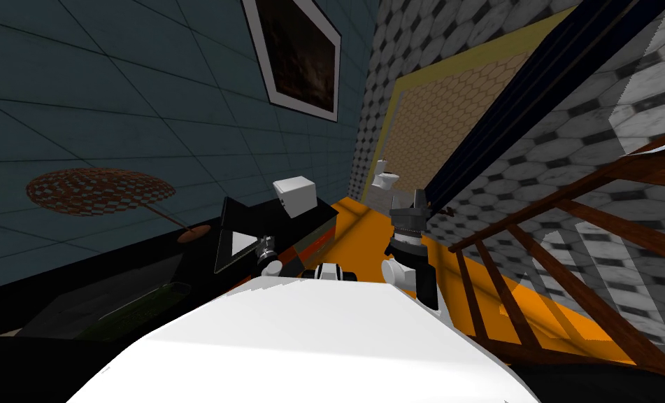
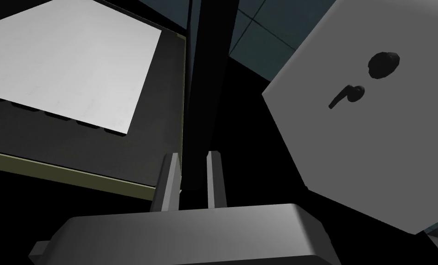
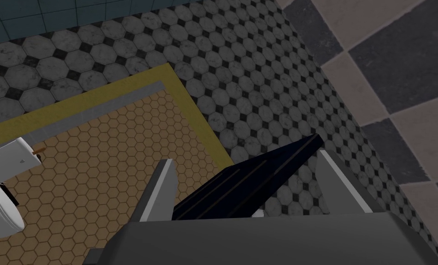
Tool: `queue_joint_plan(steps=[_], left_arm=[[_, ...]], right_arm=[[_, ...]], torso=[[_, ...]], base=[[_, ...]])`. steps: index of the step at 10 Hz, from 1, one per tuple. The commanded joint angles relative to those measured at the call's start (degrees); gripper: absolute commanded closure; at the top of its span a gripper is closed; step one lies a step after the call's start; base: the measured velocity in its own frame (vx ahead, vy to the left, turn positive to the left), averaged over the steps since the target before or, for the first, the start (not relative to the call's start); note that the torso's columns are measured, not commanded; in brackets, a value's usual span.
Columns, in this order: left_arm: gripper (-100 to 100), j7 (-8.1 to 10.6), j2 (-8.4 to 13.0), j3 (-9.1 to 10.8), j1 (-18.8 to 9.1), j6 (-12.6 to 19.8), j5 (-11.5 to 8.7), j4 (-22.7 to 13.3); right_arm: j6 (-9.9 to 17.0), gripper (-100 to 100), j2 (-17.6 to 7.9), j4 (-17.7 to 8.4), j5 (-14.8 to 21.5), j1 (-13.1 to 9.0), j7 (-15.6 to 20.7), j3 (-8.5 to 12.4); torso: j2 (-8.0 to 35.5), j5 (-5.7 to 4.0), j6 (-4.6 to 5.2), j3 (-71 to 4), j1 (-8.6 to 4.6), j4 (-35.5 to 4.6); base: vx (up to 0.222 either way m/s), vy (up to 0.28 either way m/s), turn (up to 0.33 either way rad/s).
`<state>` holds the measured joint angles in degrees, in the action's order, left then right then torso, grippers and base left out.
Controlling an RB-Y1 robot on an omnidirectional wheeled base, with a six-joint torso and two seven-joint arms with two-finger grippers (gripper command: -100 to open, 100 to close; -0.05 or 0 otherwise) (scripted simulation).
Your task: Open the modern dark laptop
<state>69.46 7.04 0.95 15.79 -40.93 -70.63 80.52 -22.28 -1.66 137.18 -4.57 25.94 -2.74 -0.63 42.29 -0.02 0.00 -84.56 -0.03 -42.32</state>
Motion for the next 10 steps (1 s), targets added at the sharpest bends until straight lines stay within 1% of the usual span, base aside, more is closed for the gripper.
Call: queue_joint_plan(steps=[1, 2, 3, 4, 5, 6, 7, 8, 9, 10], left_arm=[[100, 3.73, 0.4, -0.55, 0.3, -1.2, -1.4, 0.5], [100, 5.25, 0.6, -0.82, 0.5, -1.7, -2.0, 0.7], [100, 5.93, 0.6, -0.82, 0.5, -1.7, -2.0, 0.7], [100, 7.91, 0.8, -1.10, 0.7, -2.3, -2.7, 0.9], [100, 9.41, 1.0, -1.37, 0.8, -2.9, -3.4, 1.1], [100, 9.89, 1.0, -1.37, 0.8, -2.9, -3.4, 1.1], [100, 11.87, 1.2, -1.64, 1.0, -3.5, -4.1, 1.4], [100, 13.34, 1.4, -1.92, 1.1, -4.0, -4.8, 1.6], [100, 13.85, 1.4, -1.92, 1.1, -4.0, -4.8, 1.6], [100, 15.83, 1.6, -2.19, 1.3, -4.6, -5.5, 1.8]], right_arm=[[0.0, 0, 0.0, 0.0, 0.0, 0.0, 0.0, 0.0], [0.0, 0, 0.0, 0.0, 0.0, 0.0, 0.0, 0.0], [0.0, 0, 0.0, 0.0, 0.0, 0.0, 0.0, 0.0], [0.0, 0, 0.0, 0.0, 0.0, 0.0, 0.0, 0.0], [0.0, 0, 0.0, 0.0, 0.0, 0.0, 0.0, 0.0], [0.0, 0, 0.0, 0.0, 0.0, 0.0, 0.0, 0.0], [0.0, 0, 0.0, 0.0, 0.0, 0.0, 0.0, 0.0], [0.0, 0, 0.0, 0.0, 0.0, 0.0, 0.0, 0.0], [0.0, 0, 0.0, 0.0, 0.0, 0.0, 0.0, 0.0], [0.0, 0, 0.0, 0.0, 0.0, 0.0, 0.0, 0.0]], torso=[[-0.1, 0.09, 0.07, 0.0, 0.07, 0.1], [-0.1, 0.14, 0.09, 0.0, 0.15, 0.1], [-0.1, 0.16, 0.10, 0.0, 0.16, 0.1], [-0.1, 0.16, 0.04, 0.0, 0.15, 0.1], [-0.1, 0.15, 0.04, 0.0, 0.16, 0.1], [-0.1, 0.16, 0.09, 0.0, 0.17, 0.0], [-0.1, 0.14, 0.04, 0.0, 0.14, 0.0], [0.0, 0.13, 0.05, 0.0, 0.12, 0.0], [0.0, 0.12, 0.05, 0.1, 0.12, 0.0], [0.0, 0.11, 0.02, 0.1, 0.11, 0.0]], base=[[-0.026, 0.022, -0.091], [-0.029, 0.024, -0.094], [-0.017, 0.017, -0.034], [-0.013, 0.014, -0.046], [-0.021, 0.021, -0.094], [-0.016, 0.015, -0.036], [-0.015, 0.013, -0.055], [-0.022, 0.017, -0.077], [-0.016, 0.013, -0.035], [-0.015, 0.013, -0.057]])
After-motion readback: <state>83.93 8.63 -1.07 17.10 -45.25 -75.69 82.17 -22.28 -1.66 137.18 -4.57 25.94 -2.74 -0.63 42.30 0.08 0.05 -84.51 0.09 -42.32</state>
